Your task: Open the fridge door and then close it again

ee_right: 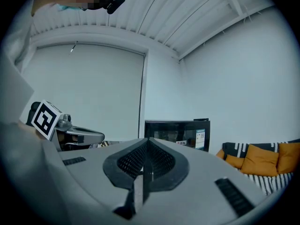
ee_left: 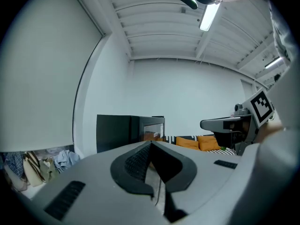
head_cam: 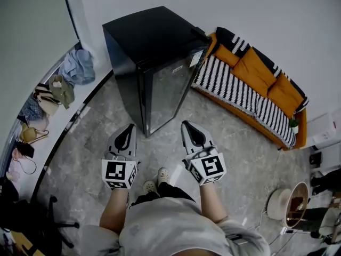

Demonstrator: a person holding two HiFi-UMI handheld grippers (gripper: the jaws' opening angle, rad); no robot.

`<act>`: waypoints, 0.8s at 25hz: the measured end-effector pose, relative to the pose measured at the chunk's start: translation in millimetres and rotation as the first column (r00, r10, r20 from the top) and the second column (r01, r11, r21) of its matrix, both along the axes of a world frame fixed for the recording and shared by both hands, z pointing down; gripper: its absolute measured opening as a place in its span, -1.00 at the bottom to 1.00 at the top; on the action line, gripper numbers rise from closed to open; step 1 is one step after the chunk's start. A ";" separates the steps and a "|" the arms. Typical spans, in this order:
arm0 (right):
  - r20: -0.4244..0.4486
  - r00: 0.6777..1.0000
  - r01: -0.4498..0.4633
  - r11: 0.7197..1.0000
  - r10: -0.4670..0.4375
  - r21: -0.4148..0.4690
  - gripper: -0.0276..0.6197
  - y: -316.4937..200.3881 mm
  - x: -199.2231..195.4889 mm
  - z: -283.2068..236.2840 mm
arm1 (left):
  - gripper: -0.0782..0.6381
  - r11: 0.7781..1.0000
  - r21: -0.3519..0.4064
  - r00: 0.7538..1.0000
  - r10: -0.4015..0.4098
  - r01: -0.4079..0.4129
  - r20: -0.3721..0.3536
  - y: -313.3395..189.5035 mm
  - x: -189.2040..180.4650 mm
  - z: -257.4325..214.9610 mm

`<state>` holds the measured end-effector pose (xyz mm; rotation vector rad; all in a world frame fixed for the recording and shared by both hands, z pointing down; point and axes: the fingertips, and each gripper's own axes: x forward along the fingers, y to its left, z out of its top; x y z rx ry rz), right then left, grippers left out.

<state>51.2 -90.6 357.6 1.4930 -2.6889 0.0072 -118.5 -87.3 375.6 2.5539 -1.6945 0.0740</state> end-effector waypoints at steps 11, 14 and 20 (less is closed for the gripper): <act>0.007 1.000 -0.011 0.999 0.011 0.038 -0.86 22.9 -0.1 -15.5 | -0.74 0.998 0.065 1.000 0.016 -0.017 0.010 23.0 -0.1 -21.5; 0.009 1.000 -0.009 0.999 0.009 0.051 -0.86 28.0 -2.4 -19.4 | -0.74 0.997 0.076 1.000 0.024 -0.025 0.015 26.5 0.3 -24.5; 0.010 1.000 -0.014 0.998 0.013 0.060 -0.86 34.5 -4.4 -22.2 | -0.74 0.995 0.088 0.999 0.037 -0.038 0.010 29.5 1.0 -27.8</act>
